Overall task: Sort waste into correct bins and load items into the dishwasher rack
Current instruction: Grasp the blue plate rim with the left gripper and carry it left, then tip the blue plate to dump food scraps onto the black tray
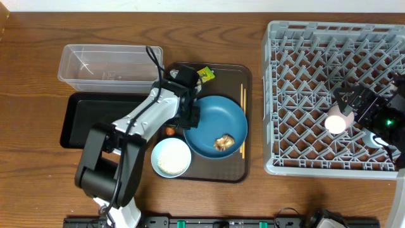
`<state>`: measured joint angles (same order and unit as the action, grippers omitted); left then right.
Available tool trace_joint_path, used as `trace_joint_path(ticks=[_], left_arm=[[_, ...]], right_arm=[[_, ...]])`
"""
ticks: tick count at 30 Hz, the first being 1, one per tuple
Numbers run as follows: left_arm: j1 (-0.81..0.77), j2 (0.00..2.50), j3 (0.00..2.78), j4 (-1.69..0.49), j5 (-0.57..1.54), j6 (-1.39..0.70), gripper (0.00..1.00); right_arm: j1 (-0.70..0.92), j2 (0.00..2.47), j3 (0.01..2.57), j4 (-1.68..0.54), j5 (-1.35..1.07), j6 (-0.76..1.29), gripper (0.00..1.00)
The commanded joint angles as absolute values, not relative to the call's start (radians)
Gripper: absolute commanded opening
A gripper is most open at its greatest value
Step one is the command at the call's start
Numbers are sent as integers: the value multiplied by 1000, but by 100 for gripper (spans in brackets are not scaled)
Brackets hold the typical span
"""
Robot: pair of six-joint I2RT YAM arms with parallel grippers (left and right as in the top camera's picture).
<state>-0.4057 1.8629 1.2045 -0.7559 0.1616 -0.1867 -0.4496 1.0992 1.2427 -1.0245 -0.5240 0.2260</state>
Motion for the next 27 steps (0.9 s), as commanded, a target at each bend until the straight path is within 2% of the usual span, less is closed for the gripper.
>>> trace_joint_path(ticks=[1,8,15,18,24,27], left_arm=[[-391,1775,1238,-822,112,-178,6],[-276,1524,1242,-918,60,-179,6],[-148,1270,1242,-1055,-490,-274,6],[-136,1202,1242,-1093,-708,-406,6],[-136,1216,1232,-1185,-900,-580,6],[-136,1283,1228,-1187,-905,-627,6]], right_arm=[[-442,1100,1248,-1026,-523,208,99],[-442,1100,1248,-1026,-523,208,99],[-442,1100,1248,-1012,-523,208,99],[-442,1100,1248,-1002,-523,208,99],[-442,1100,1248,-1006,-524,208,99],[-442,1100,1248,-1002,-524,208,99]])
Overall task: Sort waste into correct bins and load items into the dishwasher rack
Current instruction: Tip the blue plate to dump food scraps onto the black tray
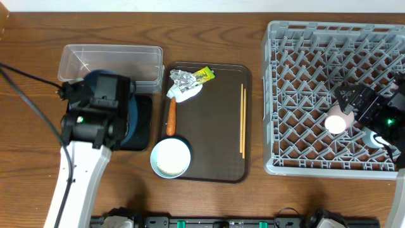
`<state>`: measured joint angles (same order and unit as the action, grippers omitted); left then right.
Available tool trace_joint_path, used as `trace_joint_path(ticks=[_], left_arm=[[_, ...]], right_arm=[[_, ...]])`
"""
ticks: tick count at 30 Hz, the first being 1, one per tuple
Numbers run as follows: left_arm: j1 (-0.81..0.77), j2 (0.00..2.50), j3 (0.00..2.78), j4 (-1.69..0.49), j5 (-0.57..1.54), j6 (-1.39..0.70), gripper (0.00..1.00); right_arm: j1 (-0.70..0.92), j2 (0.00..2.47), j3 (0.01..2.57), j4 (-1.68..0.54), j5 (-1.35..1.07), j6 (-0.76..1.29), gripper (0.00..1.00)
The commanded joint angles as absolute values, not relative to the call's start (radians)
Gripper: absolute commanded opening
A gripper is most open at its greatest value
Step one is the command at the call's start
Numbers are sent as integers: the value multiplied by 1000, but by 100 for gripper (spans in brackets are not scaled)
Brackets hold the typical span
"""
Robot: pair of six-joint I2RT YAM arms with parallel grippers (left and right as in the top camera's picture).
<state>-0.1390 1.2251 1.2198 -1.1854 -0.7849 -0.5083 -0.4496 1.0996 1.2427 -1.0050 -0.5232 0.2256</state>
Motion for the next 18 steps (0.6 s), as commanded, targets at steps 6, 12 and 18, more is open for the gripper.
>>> trace_joint_path(ticks=[6,12,18], left_arm=[[-181,1497,1219,-1277,-1061,-653,6],[-210,1580,1220,-1284,-1125,-655,6],[-232,1573,1229,-1343,-1204,-633,6]], right_arm=[[-442,1100,1248,-1003,-524,209,99],[-442,1100,1248,-1004,-524,209,99],[-442,1100,1248,-1004,-524,208,99]])
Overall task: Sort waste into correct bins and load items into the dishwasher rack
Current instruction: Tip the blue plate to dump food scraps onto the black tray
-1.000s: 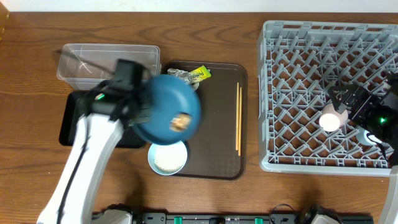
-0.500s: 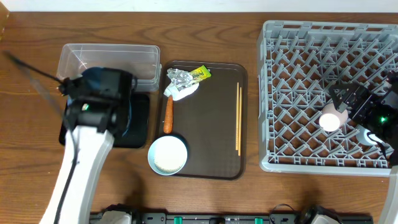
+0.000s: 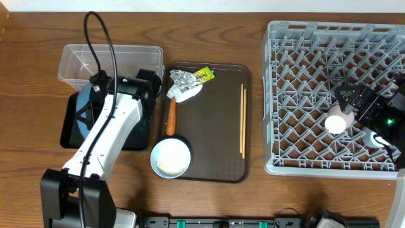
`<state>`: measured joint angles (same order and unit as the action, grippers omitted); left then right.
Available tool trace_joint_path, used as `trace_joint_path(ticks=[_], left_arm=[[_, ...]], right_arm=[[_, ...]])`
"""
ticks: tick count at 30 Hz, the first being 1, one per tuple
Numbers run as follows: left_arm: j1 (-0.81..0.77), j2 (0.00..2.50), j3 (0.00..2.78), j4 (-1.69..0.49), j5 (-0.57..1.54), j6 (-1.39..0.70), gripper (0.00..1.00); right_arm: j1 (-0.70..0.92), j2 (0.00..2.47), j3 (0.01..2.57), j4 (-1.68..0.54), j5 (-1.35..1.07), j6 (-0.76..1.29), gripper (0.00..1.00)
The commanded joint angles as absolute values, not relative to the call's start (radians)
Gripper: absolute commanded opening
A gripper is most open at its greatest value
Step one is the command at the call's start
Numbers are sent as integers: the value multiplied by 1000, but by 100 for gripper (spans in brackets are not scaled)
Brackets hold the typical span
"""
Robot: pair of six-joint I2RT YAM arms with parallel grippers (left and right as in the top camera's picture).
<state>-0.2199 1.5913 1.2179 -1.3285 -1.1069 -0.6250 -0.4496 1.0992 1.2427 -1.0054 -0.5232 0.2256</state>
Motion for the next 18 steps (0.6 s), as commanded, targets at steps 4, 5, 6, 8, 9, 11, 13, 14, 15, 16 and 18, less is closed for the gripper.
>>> trace_joint_path(ticks=[4,5,6,8,9,11,13,14,15,16,18], left_arm=[[-254,1569,1230,-1333,-1199,-633,6],[-255,1569,1230,-1331,-1203,-633,6],[-255,1569,1230,-1332,-1211,-632,6],[-255,1569,1230,-1332,-1237,-621,6],[-255,1569,1230,-1333,-1251,-621,6],[-255,1569,1230,-1334,-1256,-622,6],[-255,1569,1230,-1334,-1243,-622,6],[-255,1569,1230,-1335,-1238,-622,6],[-255,1569,1230,-1334,-1240,-622,6],[-255,1569,1230,-1330,-1243,-622,6],[-255,1569,1230,-1311,-1229,-622,6]], right_arm=[[-442,1100,1248,-1004,-524,209,99],[-442,1100,1248,-1004,-524,208,99],[-442,1100,1248,-1005,-524,208,99],[-442,1100,1248,-1007,-524,208,99],[-442,1100,1248,-1007,-524,208,99],[-442,1100,1248,-1006,-524,208,99],[-442,1100,1248,-1006,-524,208,99],[-442,1100,1248,-1006,-524,208,99],[-442,1100,1248,-1006,-524,208,99],[-442,1100,1248,-1006,-524,209,99],[-442,1100,1248,-1007,-524,208,99]])
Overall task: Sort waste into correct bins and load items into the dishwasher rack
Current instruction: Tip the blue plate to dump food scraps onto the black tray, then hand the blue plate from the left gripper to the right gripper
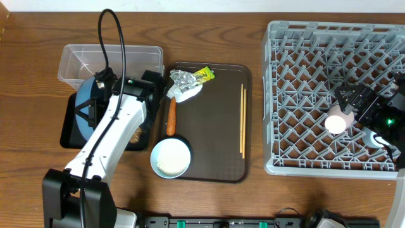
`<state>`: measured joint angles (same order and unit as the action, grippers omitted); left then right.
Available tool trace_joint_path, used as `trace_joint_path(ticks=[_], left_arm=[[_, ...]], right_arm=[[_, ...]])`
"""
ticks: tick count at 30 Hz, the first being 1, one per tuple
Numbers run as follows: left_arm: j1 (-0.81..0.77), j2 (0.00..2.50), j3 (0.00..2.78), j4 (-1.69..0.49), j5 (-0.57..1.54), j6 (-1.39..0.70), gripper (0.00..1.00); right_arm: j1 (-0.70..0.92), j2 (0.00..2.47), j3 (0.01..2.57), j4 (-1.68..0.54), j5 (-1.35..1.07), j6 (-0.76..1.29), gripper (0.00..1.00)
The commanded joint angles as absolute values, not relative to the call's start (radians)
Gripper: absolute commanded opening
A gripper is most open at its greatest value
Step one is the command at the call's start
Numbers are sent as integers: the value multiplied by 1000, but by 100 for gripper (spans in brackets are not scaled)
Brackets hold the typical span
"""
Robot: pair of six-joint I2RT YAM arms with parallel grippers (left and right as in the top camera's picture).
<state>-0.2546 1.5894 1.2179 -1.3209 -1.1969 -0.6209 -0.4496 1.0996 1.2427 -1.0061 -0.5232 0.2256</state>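
Note:
My left gripper (95,107) is shut on the rim of the blue plate (84,100), which it holds tilted over the black bin (69,134). On the brown tray (212,168) lie an orange sausage-like piece (170,118), a white bowl (171,158), a pair of chopsticks (243,120), crumpled foil (182,78), a yellow wrapper (204,74) and a white tissue (188,94). My right gripper (352,107) hangs over the grey dishwasher rack (297,95), right beside a pale cup (335,121). Its jaw state is unclear.
A clear plastic container (111,60) stands behind the black bin, touching the tray's left corner. My left arm (104,149) crosses the black bin from the table's front edge. The rack fills the right side.
The blue plate and my left gripper have shifted slightly up and right over the black bin, and more of the plate's blue face shows. The right arm has not moved.
My left gripper was at the left rim of the blue plate, which lay on the tray with food on it. Then the plate was off the tray and over the black bin, uncovering the sausage piece. It has stayed tilted over that bin since. The right gripper stayed by the cup.

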Motion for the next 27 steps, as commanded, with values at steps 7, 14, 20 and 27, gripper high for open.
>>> trace_joint_path(ticks=[7,14,20,27], left_arm=[[-265,1507,1286,-1298,-949,-620,6],[-283,1356,1401,-1222,-503,-506,6],[-288,1249,1407,-1006,163,-298,6],[-397,1242,1407,-904,287,-243,6]], right_arm=[[-428,1100,1248,-1026,-569,199,96],[-334,1100,1248,-1021,-871,40,90],[-125,1104,1248,-959,-884,25,90],[121,1167,1248,-817,-652,144,88]])
